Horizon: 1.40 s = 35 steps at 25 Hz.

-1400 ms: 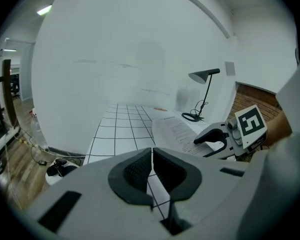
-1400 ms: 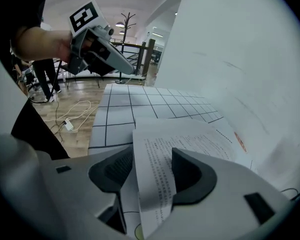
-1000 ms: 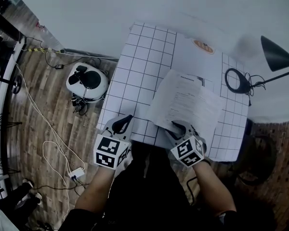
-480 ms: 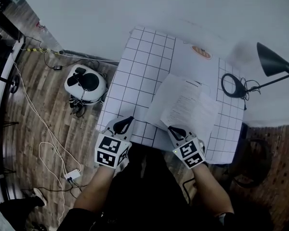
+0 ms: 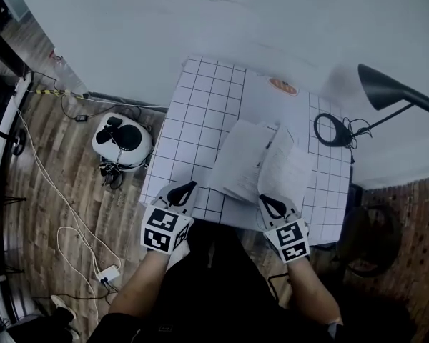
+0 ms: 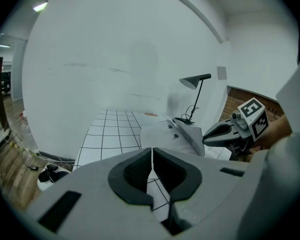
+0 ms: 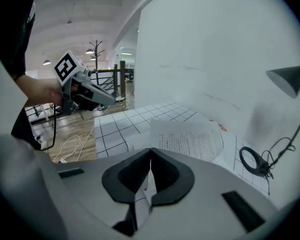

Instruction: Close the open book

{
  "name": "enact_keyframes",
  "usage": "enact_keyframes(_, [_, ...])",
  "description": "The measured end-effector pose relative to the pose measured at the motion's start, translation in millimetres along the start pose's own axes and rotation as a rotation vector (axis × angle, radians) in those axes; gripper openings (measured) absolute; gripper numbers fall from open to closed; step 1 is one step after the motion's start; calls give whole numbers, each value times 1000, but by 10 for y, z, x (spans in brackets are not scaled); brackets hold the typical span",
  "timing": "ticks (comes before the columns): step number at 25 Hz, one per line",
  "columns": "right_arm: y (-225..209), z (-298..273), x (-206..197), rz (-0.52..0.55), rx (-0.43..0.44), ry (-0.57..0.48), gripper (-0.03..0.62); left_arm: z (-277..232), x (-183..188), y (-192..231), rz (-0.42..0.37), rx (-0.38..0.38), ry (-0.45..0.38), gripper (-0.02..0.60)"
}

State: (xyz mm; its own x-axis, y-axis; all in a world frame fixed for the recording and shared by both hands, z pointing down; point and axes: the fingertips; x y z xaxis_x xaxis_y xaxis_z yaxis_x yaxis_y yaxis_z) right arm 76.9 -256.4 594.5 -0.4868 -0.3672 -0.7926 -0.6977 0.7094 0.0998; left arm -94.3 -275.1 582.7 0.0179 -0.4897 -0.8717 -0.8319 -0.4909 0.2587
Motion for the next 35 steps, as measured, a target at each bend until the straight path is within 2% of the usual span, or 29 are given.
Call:
enact_keyframes(4, [-187,319,-118,-201,-113,-50,8,16,40,-86,-19,-13,2,17])
enact_keyframes(6, [-235,449,-242,-258,-160,-51,8,10,65,-137,-28,-22,2,17])
enact_keyframes(10, [-201,604,-376,-259,-186,-48,3,-18,88,-261,-49,-46,7,17])
enact_keyframes(14, [-179,662,-346,-243,-187,-67,3,-63,73,-406,-56,-71,20,17])
enact_keyframes(18, [-118,544,-294,-176,-159,-44,8,-110,53,-515,-81,-88,45,17])
enact_keyframes(19, [-91,462,-284,-158,-143,-36,49,-126,46,-523,-92,-89,53,17])
enact_keyframes(20, [-57,366,-272,-133,-124,-25,146,-140,37,-526,-101,-88,61,17])
enact_keyframes(21, [-15,264,-260,-99,-102,-13,198,-149,28,-529,-106,-87,67,17])
enact_keyframes(22, [30,162,-250,-58,-79,-2,213,-151,20,-532,-110,-84,73,17])
enact_keyframes(27, [169,-308,-305,95,6,52,244,-107,-81,-469,-119,-56,112,17])
enact_keyframes(31, [180,-584,-390,191,17,95,258,-74,-195,-368,-114,-36,145,17])
enact_keyframes(35, [227,-751,-524,387,16,166,261,-78,-260,-295,-91,-25,151,17])
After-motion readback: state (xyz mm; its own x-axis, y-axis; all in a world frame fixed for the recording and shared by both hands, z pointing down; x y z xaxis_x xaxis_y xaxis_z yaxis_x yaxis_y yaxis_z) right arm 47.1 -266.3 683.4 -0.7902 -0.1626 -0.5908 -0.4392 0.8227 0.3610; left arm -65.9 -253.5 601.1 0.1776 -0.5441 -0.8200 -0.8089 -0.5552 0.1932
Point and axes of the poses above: the fingertips, and each gripper's own axes: z backward along the fingers, y to its left, x out of its top, and after that the axes turned 7 degrees about -y, right-handed
